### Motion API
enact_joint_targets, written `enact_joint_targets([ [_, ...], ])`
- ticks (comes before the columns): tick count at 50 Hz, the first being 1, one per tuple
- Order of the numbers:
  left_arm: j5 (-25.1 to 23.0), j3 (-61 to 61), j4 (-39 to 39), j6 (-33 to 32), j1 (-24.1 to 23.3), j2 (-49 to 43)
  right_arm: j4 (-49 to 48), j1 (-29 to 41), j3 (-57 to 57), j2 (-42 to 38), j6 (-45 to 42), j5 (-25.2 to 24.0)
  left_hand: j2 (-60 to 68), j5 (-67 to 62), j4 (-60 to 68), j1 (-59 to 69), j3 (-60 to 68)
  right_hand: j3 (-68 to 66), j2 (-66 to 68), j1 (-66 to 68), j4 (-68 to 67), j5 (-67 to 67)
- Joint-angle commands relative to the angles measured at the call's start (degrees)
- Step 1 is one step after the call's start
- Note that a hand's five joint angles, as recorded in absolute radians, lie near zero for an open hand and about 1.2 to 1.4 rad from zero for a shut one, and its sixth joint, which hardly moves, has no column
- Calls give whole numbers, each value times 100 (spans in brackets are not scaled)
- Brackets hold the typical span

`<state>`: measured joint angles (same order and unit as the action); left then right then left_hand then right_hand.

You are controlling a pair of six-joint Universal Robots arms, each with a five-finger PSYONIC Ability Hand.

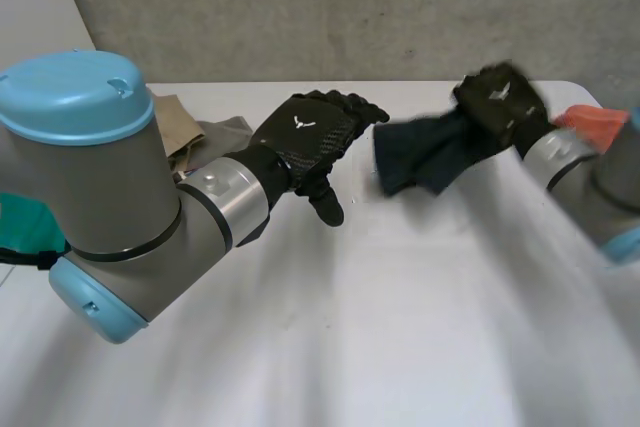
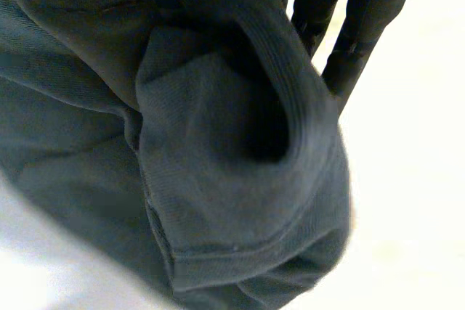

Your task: Fold the laundry.

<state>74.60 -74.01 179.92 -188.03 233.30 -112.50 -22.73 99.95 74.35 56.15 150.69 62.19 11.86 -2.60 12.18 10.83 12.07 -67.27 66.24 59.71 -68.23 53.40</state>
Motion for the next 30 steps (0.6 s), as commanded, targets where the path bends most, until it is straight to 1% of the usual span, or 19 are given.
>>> enact_joint_targets([
  [1, 10, 44, 122, 4, -13, 0, -907, -783, -1237, -104, 1250, -67, -47, 121, -79, 56, -67, -1273, 1376, 2029, -1177, 1660],
  [3, 10, 53, 131, 4, -22, 0, -1275, -1116, -1597, -270, 1793, -41, -47, 121, -79, 56, -67, -1273, 1376, 2029, -1177, 1660],
  [6, 10, 62, 131, 4, -22, 9, -1479, -1390, -2046, -543, 2261, -6, -47, 121, -79, 56, -67, -1273, 1376, 2029, -1177, 1660],
  [7, 10, 62, 131, 4, -22, 9, -1532, -1556, -2360, -753, 2428, -6, -47, 121, -79, 56, -67, -1273, 1376, 2029, -1177, 1660],
  [10, 10, 53, 131, 4, -31, 9, -1524, -1741, -2880, -1158, 2482, -6, -47, 121, -79, 56, -67, -1273, 1376, 2029, -1177, 1660],
  [11, 10, 53, 131, 4, -31, 9, -1524, -1881, -3213, -1464, 2491, 3, -47, 121, -79, 56, -67, -1273, 1376, 2029, -1177, 1660],
  [14, 10, 53, 131, 4, -22, 0, -1550, -2119, -3680, -1931, 2552, -49, -47, 121, -79, 56, -67, -1273, 1376, 2029, -1177, 1660],
  [15, 10, 53, 131, 4, -22, 0, -1602, -2233, -3978, -2263, 2570, -76, -30, 105, -62, 73, -51, -1273, 1376, 2029, -1177, 1660],
  [18, 10, 53, 131, 4, -13, -9, -1664, -2383, -4349, -2775, 2579, -181, -30, 104, -62, 73, -51, -1273, 1376, 2029, -1177, 1660],
  [19, 10, 44, 131, 4, -22, -26, -1803, -2497, -4480, -3072, 2579, -321, -30, 104, -62, 73, -51, -1273, 1376, 2029, -1177, 1660],
  [22, 10, 35, 131, 4, -31, -44, -2199, -2656, -4447, -3426, 2605, -628, -30, 104, -62, 73, -51, -1273, 1376, 2029, -1177, 1660],
  [23, 10, 18, 131, 4, -39, -70, -2496, -2761, -4316, -3583, 2684, -821, -13, 88, -45, 90, -34, -1273, 1376, 2029, -1177, 1660],
  [26, 10, -9, 131, 4, -39, -79, -2797, -2911, -3938, -3690, 2842, -1103, -13, 88, -45, 90, -34, -1273, 1376, 2029, -1177, 1660],
  [27, 10, -17, 131, -5, -48, -88, -2937, -3007, -3641, -3690, 2877, -1252, -13, 88, -45, 90, -34, -1273, 1376, 2029, -1177, 1660],
  [30, 19, -35, 131, -5, -48, -88, -3079, -3139, -3182, -3664, 2895, -1446, -13, 88, -45, 90, -34, -1273, 1376, 2029, -1177, 1660],
])
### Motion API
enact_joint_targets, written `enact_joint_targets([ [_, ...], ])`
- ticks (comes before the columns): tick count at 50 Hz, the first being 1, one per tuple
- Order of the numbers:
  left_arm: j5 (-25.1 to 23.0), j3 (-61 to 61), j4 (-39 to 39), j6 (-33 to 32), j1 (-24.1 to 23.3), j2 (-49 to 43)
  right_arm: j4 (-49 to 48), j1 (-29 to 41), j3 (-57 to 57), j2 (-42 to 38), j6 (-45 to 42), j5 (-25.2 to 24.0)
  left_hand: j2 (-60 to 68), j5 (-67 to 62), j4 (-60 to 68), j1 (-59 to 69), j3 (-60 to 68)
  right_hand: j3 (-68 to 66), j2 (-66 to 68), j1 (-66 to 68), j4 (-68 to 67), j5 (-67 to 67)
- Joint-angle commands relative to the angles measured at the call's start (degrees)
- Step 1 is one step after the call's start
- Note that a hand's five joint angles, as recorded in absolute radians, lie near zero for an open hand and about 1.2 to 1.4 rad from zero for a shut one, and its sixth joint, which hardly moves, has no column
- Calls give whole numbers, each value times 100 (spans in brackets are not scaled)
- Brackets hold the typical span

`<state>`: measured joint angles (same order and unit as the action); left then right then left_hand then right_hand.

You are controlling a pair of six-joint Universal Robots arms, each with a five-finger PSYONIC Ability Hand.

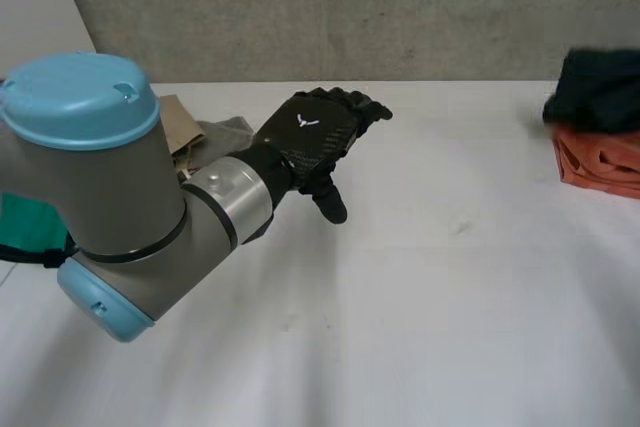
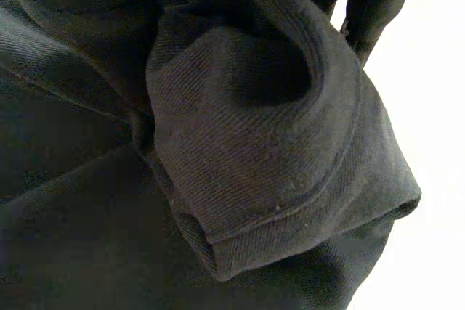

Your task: Fold the laundry.

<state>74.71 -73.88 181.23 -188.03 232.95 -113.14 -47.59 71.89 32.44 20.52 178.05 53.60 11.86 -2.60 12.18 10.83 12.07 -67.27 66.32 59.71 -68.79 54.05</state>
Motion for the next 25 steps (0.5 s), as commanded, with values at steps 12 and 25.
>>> enact_joint_targets([
  [12, 8, -153, 0, -6, -30, 28, -726, -782, 2284, 707, 169, -1045, -13, 88, -45, 90, -34, -1273, 1368, 2029, -1121, 1595],
  [25, 8, -153, 0, -6, -100, 55, 1373, -993, 2724, 1508, -200, -949, -13, 88, -45, 90, -34, 5727, -5632, -4971, 5879, -5405],
])
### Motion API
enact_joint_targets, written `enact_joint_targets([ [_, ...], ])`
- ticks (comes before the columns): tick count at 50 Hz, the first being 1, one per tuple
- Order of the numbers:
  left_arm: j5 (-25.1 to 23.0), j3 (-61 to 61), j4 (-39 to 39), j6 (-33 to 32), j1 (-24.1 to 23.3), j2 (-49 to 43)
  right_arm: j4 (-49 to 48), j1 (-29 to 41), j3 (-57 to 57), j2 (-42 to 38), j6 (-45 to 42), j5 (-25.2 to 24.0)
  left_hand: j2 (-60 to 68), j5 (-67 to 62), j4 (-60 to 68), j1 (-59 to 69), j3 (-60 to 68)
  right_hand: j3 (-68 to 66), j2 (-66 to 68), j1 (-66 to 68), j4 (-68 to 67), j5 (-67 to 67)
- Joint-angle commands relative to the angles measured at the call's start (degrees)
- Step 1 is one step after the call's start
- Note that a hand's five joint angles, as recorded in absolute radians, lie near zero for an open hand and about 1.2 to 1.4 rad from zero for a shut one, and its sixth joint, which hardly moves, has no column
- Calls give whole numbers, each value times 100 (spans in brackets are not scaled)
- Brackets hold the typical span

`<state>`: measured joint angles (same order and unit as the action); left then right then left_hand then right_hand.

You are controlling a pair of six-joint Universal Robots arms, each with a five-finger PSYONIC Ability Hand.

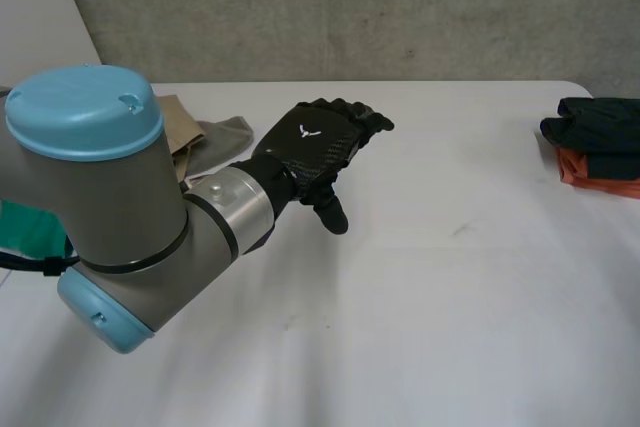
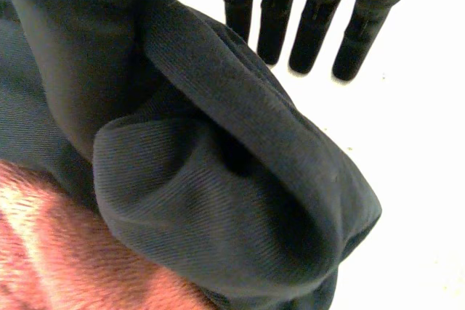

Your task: Fold the laundry.

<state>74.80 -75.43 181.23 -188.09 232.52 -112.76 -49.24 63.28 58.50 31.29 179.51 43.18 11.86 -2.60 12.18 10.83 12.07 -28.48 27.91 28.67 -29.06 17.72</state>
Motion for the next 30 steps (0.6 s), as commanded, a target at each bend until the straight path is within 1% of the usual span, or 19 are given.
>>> enact_joint_targets([
  [1, 0, 2, 0, 0, -66, 17, 1801, -175, 109, 492, -442, 129, -13, 88, -45, 90, -34, 1848, -1791, -1867, 1906, -1772],
  [2, 0, 2, 0, 0, -84, 17, 2325, -297, 109, 675, -678, 234, -30, 104, -62, 73, -51, 1848, -1791, -1867, 1906, -1772],
  [5, 0, 2, -9, 0, -101, 26, 3023, -473, 127, 931, -1223, 576, -30, 104, -62, 73, -51, 1848, -1791, -1867, 1906, -1772],
  [6, 0, 2, -17, 0, -101, 35, 3399, -552, 135, 1080, -1678, 882, -30, 104, -62, 73, -51, 1848, -1791, -1867, 1906, -1772],
  [7, 8, 2, -17, 0, -101, 52, 3560, -588, 144, 1151, -1926, 1050, -30, 104, -62, 73, -51, 1848, -1791, -1867, 1906, -1772],
  [8, 9, 2, -17, 0, -101, 79, 3814, -675, 135, 1247, -2416, 1418, -30, 104, -62, 73, -51, 1848, -1791, -1867, 1906, -1772],
  [10, 9, 2, -17, 0, -101, 140, 4026, -807, 83, 1335, -2910, 1832, -30, 104, -62, 73, -51, 1848, -1791, -1867, 1906, -1772],
  [11, 9, 2, -17, 0, -101, 184, 4140, -930, 56, 1458, -3313, 2252, -30, 104, -62, 73, -51, 1848, -1791, -1867, 1906, -1772],
  [12, 9, 2, -17, 0, -101, 210, 4159, -975, 39, 1511, -3448, 2439, -30, 104, -62, 73, -51, 1848, -1791, -1867, 1906, -1772],
  [13, 9, 2, -17, 9, -101, 237, 4168, -1053, -5, 1634, -3693, 2754, -30, 104, -62, 73, -51, 1848, -1791, -1867, 1906, -1772],
  [15, 26, 2, -9, 9, -93, 359, 4142, -1045, -93, 1792, -3835, 3185, -30, 104, -62, 73, -51, 1848, -1791, -1867, 1906, -1772],
  [17, 61, 2, 0, 35, -92, 439, 4089, -1045, -146, 1889, -3827, 3398, -13, 88, -45, 90, -34, 1848, -1791, -1867, 1906, -1772],
  [18, 166, 11, 0, 62, -66, 500, 3967, -1037, -155, 2012, -3810, 3564, -13, 88, -45, 90, -34, 1848, -1791, -1867, 1906, -1772],
  [21, 412, 20, 18, 115, -31, 606, 3677, -897, -15, 2276, -3739, 3619, -13, 88, -45, 90, -34, 1848, -1791, -1867, 1906, -1772],
  [22, 648, 29, 61, 141, 4, 685, 3432, -644, 151, 2485, -3609, 3592, -13, 88, -45, 90, -34, 1848, -1791, -1867, 1906, -1772],
  [25, 1070, 20, 202, 124, 109, 790, 3027, -133, 538, 2829, -3248, 3417, -30, 104, -62, 73, -51, 1848, -1791, -1867, 1906, -1772],
  [26, 1403, 11, 350, 80, 223, 869, 2729, 138, 870, 3074, -2977, 3190, -63, 138, -95, 40, -84, 1848, -1791, -1867, 1906, -1772],
  [29, 1862, 2, 571, 45, 513, 984, 2306, 465, 1495, 3497, -2580, 2628, -97, 172, -129, 6, -118, 1848, -1791, -1867, 1906, -1772],
  [30, 2037, 11, 667, 1, 818, 1045, 2104, 640, 1933, 3803, -2353, 2164, -114, 188, -146, -11, -135, 1848, -1791, -1867, 1906, -1772],
])
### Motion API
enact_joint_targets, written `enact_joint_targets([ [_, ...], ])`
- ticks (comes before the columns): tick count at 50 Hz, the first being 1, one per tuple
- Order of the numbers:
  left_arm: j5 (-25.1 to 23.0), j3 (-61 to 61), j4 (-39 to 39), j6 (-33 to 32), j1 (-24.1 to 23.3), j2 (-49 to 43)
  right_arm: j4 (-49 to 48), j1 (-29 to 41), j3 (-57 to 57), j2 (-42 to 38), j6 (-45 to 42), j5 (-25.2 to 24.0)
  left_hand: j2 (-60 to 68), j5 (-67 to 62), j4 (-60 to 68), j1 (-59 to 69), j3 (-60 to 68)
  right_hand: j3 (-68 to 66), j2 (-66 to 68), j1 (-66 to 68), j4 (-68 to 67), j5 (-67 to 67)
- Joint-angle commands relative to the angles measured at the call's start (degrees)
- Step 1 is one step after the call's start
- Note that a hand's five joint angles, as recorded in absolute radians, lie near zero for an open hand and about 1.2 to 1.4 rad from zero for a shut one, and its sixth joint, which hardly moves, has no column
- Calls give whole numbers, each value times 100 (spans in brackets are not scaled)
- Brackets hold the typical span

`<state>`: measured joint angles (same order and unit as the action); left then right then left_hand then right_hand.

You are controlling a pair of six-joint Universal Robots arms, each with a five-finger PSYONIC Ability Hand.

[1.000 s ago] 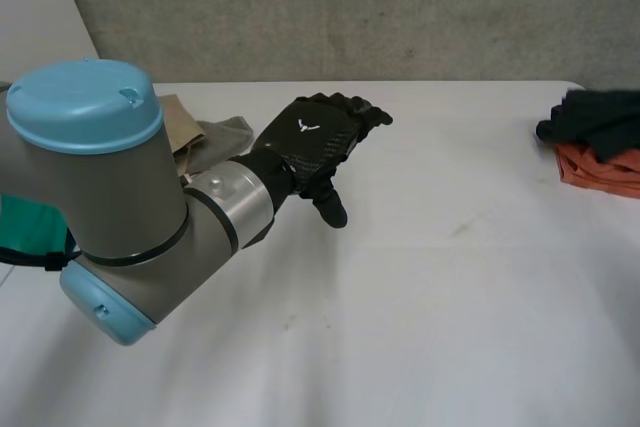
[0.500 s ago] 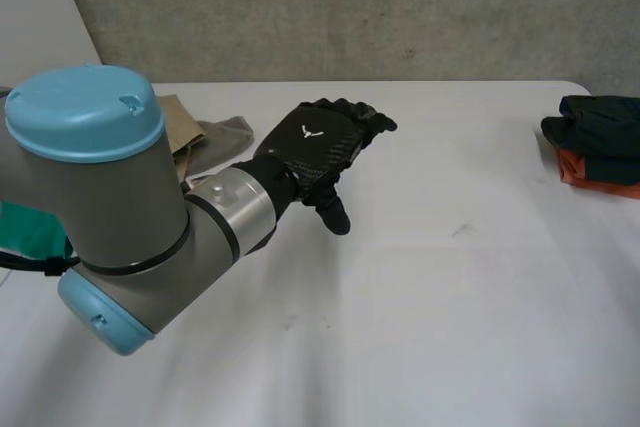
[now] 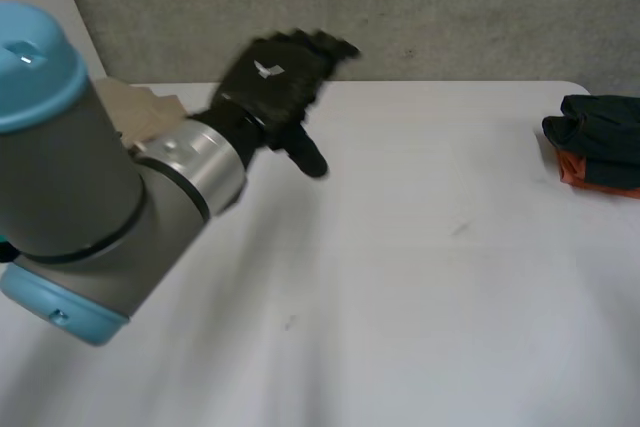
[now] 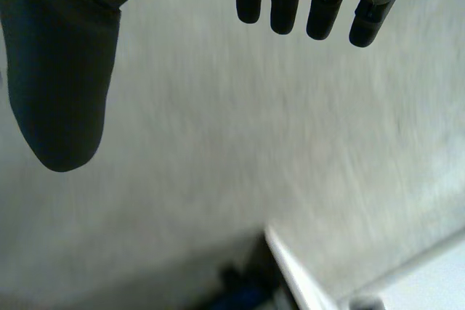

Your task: Fold the laundry.

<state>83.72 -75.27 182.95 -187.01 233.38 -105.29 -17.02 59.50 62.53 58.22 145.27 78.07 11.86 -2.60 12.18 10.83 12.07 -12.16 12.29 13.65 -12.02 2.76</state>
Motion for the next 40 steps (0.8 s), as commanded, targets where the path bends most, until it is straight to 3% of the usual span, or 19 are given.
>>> enact_joint_targets([
  [1, 1181, -6, 522, -143, 927, 316, -1198, 1081, 1752, 1269, 1152, -1564, -114, 189, -146, -11, -135, 216, -229, -365, 202, -276],
  [4, 1138, -14, 548, -527, 1742, 281, -1365, 1457, 2576, 1874, 1407, -2502, -148, 222, -180, -45, -168, 216, -229, -365, 202, -276],
  [8, 919, 47, 548, -1256, 2604, -112, -1305, 2072, 3394, 2289, 1452, -3251, -165, 239, -197, -62, -185, 216, -229, -365, 202, -276],
  [11, 647, 100, 583, -1802, 3037, -579, -1121, 2696, 3879, 2360, 1382, -3298, -165, 239, -197, -62, -185, 216, -229, -365, 202, -276],
  [15, -107, 310, 610, -2716, 3774, -1500, -559, 3137, 4196, 2334, 1137, -3079, -131, 205, -163, -28, -152, 216, -229, -365, 202, -276],
  [23, -1260, 987, 689, -2938, 4101, -2759, 278, 3507, 4478, 2001, -32, -2569, -47, 121, -79, 56, -68, 216, -229, -365, 202, -276],
  [33, -1666, 1128, 733, -2850, 4207, -3085, 331, 3481, 4742, 1851, -385, -2489, 1330, -1256, 1298, 1433, 1309, 216, -229, -365, 202, -276],
  [37, -1692, 1119, 768, -2859, 4155, -3138, 331, 3472, 4742, 1842, -385, -2480, 3312, -3238, 3280, 3415, 3292, 216, -229, -365, 202, -276],
  [38, -1692, 1111, 768, -2859, 4137, -3129, 322, 3472, 4742, 1851, -385, -2480, 4650, -4575, 4617, 4753, 4629, 216, -229, -365, 202, -276],
  [40, -1675, 1102, 768, -2868, 4111, -3112, 313, 3472, 4742, 1851, -385, -2480, 5952, -5877, 5920, 6055, 5931, 216, -229, -365, 202, -276],
])
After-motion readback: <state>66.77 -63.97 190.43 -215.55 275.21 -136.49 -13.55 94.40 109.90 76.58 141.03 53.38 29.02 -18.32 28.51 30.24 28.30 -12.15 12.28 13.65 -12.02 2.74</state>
